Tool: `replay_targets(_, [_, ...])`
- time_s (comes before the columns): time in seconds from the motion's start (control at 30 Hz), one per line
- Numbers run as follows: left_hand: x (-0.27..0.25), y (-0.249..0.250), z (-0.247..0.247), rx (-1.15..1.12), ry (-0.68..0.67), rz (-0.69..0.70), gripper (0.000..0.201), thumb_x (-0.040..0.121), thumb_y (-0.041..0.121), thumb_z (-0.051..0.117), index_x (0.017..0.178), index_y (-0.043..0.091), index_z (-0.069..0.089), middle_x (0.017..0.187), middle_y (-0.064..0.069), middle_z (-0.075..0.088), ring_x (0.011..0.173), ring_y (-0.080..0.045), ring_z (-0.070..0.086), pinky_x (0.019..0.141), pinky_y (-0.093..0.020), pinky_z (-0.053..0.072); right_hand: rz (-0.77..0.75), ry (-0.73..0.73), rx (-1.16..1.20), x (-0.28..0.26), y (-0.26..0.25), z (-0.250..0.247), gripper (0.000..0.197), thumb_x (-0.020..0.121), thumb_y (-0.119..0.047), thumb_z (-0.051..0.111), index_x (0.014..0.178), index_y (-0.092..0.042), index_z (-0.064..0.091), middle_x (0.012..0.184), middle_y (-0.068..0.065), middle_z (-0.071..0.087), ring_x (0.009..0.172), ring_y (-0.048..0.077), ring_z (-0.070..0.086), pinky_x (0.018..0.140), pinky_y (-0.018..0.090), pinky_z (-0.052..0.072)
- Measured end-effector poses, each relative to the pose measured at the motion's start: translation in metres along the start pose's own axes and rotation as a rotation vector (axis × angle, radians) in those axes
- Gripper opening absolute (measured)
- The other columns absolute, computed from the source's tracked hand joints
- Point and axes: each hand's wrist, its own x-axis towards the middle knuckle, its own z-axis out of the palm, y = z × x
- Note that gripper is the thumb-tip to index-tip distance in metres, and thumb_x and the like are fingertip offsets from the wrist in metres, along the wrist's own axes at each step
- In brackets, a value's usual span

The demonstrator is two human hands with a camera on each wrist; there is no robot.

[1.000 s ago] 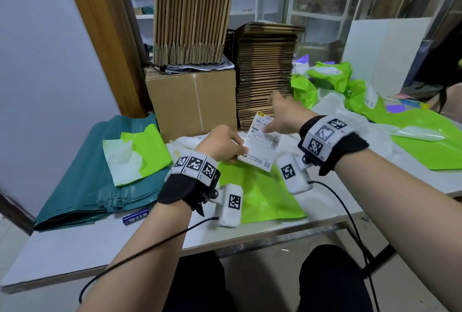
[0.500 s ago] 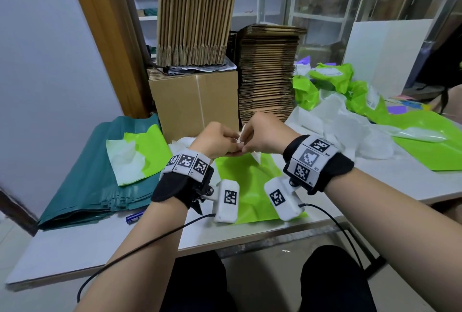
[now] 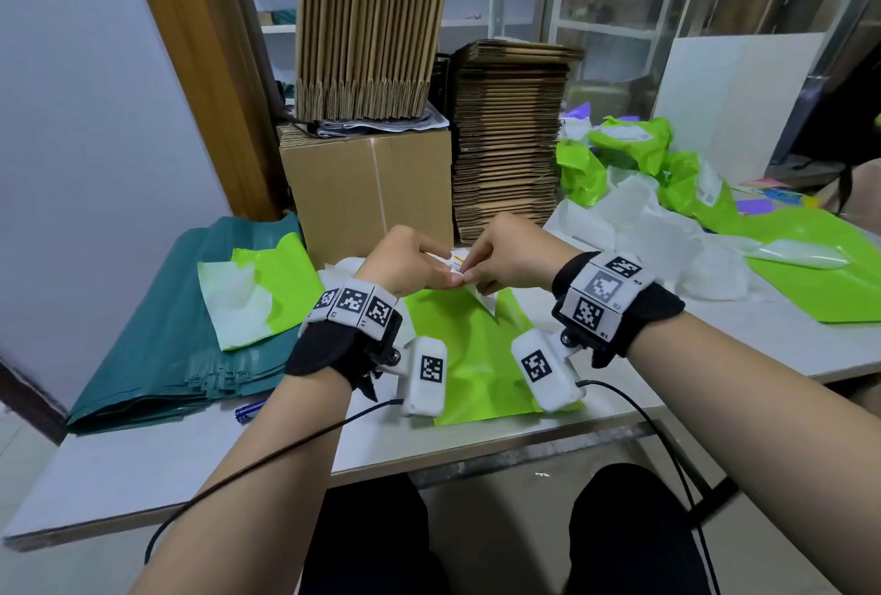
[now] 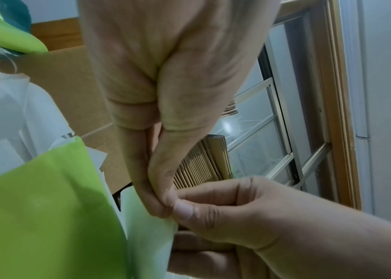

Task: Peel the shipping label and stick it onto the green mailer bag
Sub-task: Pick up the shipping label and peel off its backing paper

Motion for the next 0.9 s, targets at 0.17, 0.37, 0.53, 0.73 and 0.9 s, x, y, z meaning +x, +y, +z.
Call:
replay_targets(0.17, [-0.0035, 0.0000, -0.0014, 0.040, -0.023, 0.036, 0.047, 0.069, 0.010, 0.084, 0.113, 0.006, 0.069, 0.084, -0.007, 0.076, 0.063, 0.000, 0.071, 0.060, -0.007, 0.052, 0.010, -0.032, 0.008, 0.0018, 0.0010, 0.0018, 0.015, 0.083, -0.012, 0.073, 0.092, -0.001, 0.077, 0.084, 0.020, 0.076, 0.078, 0.029, 0.076, 0.076, 0.037, 0.062])
replay_targets(0.37, [-0.0018, 0.0000, -0.0056, 0.035, -0.012, 0.052, 0.043, 0.067, 0.010, 0.086, 0.107, 0.007, 0.071, 0.082, -0.006, 0.076, 0.064, -0.003, 0.070, 0.067, -0.013, 0.053, 0.014, -0.042, 0.035, 0.0026, -0.0004, 0.0008, 0.020, 0.081, -0.017, 0.076, 0.092, 0.000, 0.076, 0.084, 0.019, 0.076, 0.078, 0.028, 0.076, 0.078, 0.037, 0.062])
replay_targets(0.53, [-0.0004, -0.0011, -0.0088, 0.056, -0.019, 0.062, 0.043, 0.065, 0.015, 0.087, 0.105, 0.011, 0.071, 0.081, -0.002, 0.076, 0.070, -0.003, 0.069, 0.073, -0.017, 0.050, 0.014, -0.067, 0.059, 0.0010, -0.0020, 0.0026, 0.022, 0.085, -0.018, 0.072, 0.092, 0.003, 0.075, 0.086, 0.021, 0.076, 0.081, 0.030, 0.076, 0.079, 0.036, 0.062])
replay_targets(0.73, [-0.0027, -0.0002, -0.0095, 0.081, -0.013, 0.073, 0.043, 0.066, 0.015, 0.085, 0.107, 0.014, 0.071, 0.080, 0.002, 0.075, 0.071, -0.005, 0.068, 0.077, -0.020, 0.050, 0.013, -0.058, 0.106, 0.0002, -0.0019, 0.0033, 0.022, 0.086, -0.014, 0.071, 0.093, 0.006, 0.074, 0.070, 0.011, 0.070, 0.067, 0.024, 0.072, 0.073, 0.031, 0.062])
replay_targets(0.9, [-0.0048, 0.0007, -0.0076, 0.132, -0.028, 0.075, 0.045, 0.065, 0.018, 0.086, 0.108, 0.018, 0.071, 0.081, 0.004, 0.072, 0.073, -0.005, 0.063, 0.071, -0.020, 0.045, 0.031, -0.065, 0.197, -0.0010, -0.0005, 0.0061, 0.018, 0.085, -0.006, 0.070, 0.093, 0.010, 0.072, 0.070, 0.017, 0.071, 0.056, 0.018, 0.070, 0.067, 0.030, 0.063])
